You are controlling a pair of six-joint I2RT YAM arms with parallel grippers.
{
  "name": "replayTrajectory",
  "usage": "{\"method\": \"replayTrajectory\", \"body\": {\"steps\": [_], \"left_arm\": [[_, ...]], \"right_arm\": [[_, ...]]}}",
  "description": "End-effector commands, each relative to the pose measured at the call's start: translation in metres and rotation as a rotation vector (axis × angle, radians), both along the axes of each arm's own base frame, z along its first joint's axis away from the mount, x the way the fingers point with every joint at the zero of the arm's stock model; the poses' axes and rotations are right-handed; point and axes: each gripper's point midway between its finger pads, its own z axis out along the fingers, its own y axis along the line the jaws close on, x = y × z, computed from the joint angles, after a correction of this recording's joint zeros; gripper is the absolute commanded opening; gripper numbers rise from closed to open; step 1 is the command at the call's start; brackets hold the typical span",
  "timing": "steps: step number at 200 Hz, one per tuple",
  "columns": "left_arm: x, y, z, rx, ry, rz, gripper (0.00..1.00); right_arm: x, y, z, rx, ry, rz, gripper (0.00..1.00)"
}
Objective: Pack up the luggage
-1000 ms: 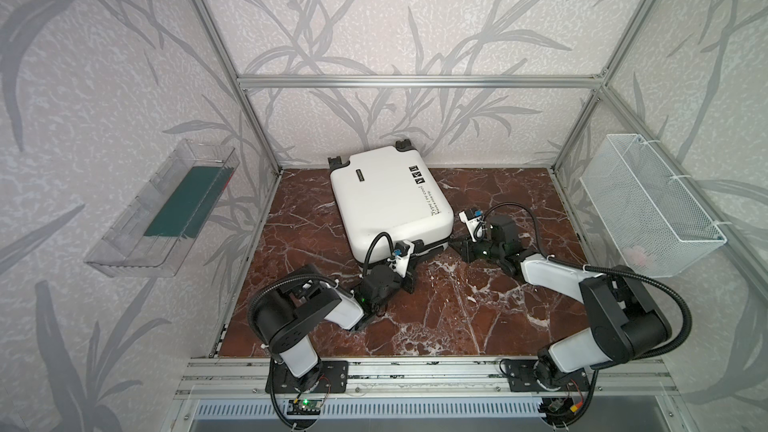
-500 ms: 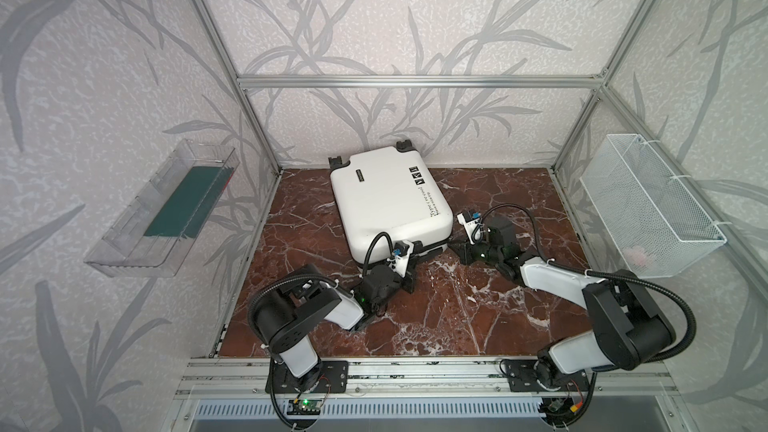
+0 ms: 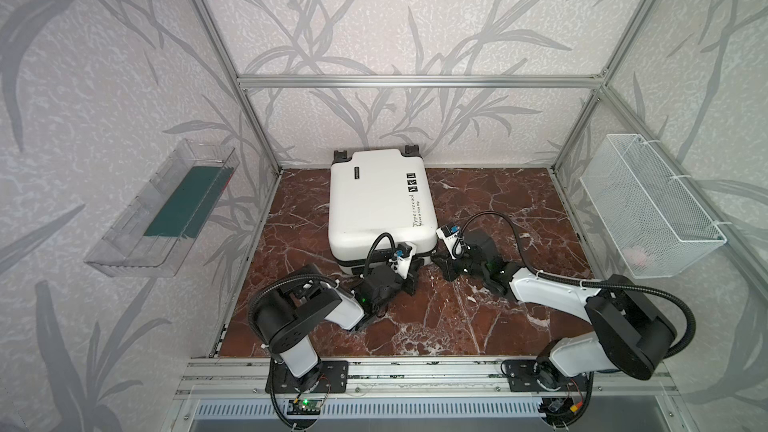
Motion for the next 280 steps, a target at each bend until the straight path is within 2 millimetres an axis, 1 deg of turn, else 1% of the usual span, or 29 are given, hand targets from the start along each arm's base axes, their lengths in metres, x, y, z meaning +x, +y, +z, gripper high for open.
{"method": "replayTrajectory", "body": {"steps": [1, 40, 75, 89, 105, 117, 137, 146, 151, 159, 165, 175, 193, 213, 222, 234, 246, 258, 276, 277, 280], "left_arm": [[-0.011, -0.031, 0.004, -0.009, 0.006, -0.119, 0.00], [-0.016, -0.057, 0.008, -0.008, 0.022, -0.217, 0.00], [-0.022, -0.072, 0.003, 0.033, 0.066, -0.306, 0.00], [-0.022, -0.071, -0.001, 0.055, 0.087, -0.303, 0.00], [-0.020, -0.063, -0.001, 0.050, 0.078, -0.263, 0.00], [-0.020, -0.058, 0.003, 0.041, 0.064, -0.243, 0.04], [-0.019, -0.056, 0.006, 0.054, 0.070, -0.238, 0.11], [-0.019, -0.055, 0.007, 0.063, 0.067, -0.236, 0.12], [-0.019, -0.054, 0.007, 0.065, 0.064, -0.233, 0.13], [-0.019, -0.053, 0.008, 0.066, 0.061, -0.229, 0.17], [-0.019, -0.051, 0.009, 0.065, 0.058, -0.225, 0.21], [-0.020, -0.049, 0.010, 0.064, 0.055, -0.220, 0.27], [-0.022, -0.045, 0.015, 0.057, 0.050, -0.216, 0.31], [-0.029, -0.040, 0.026, 0.044, 0.049, -0.226, 0.36], [-0.034, -0.037, 0.031, 0.042, 0.054, -0.235, 0.38], [-0.039, -0.031, 0.041, 0.031, 0.054, -0.235, 0.42], [-0.044, -0.024, 0.055, 0.014, 0.051, -0.228, 0.45], [-0.048, -0.016, 0.073, -0.008, 0.035, -0.219, 0.48], [-0.050, -0.001, 0.102, -0.032, 0.011, -0.172, 0.52], [-0.049, -0.001, 0.106, -0.040, 0.003, -0.165, 0.52], [-0.049, 0.002, 0.107, -0.032, 0.007, -0.156, 0.53]], "right_arm": [[-0.023, 0.028, 0.004, 0.043, 0.037, 0.134, 0.00], [-0.028, 0.032, 0.000, 0.034, 0.043, 0.153, 0.00], [-0.032, 0.031, -0.008, 0.017, 0.059, 0.156, 0.00], [-0.032, 0.028, -0.011, 0.005, 0.060, 0.145, 0.00], [-0.029, 0.024, -0.013, -0.012, 0.063, 0.118, 0.00], [-0.026, 0.020, -0.014, -0.014, 0.064, 0.099, 0.00], [-0.020, 0.013, -0.015, -0.015, 0.079, 0.057, 0.00], [-0.016, 0.009, -0.014, -0.009, 0.085, 0.038, 0.08], [-0.015, 0.006, -0.013, -0.009, 0.086, 0.028, 0.15], [-0.012, 0.001, -0.013, -0.011, 0.090, 0.012, 0.27], [-0.010, -0.003, -0.011, -0.011, 0.093, 0.000, 0.33], [-0.008, -0.010, -0.008, -0.014, 0.092, -0.021, 0.38], [-0.007, -0.022, -0.002, -0.022, 0.089, -0.052, 0.39], [-0.008, -0.035, 0.003, -0.023, 0.082, -0.097, 0.40], [-0.011, -0.040, 0.006, -0.027, 0.079, -0.108, 0.41], [-0.016, -0.044, 0.010, -0.021, 0.077, -0.117, 0.41], [-0.021, -0.048, 0.014, -0.010, 0.076, -0.129, 0.41], [-0.026, -0.051, 0.019, -0.005, 0.067, -0.133, 0.41], [-0.032, -0.048, 0.026, -0.002, 0.054, -0.137, 0.41], [-0.033, -0.048, 0.026, -0.002, 0.052, -0.138, 0.41], [-0.033, -0.048, 0.027, -0.003, 0.047, -0.142, 0.41]]}}
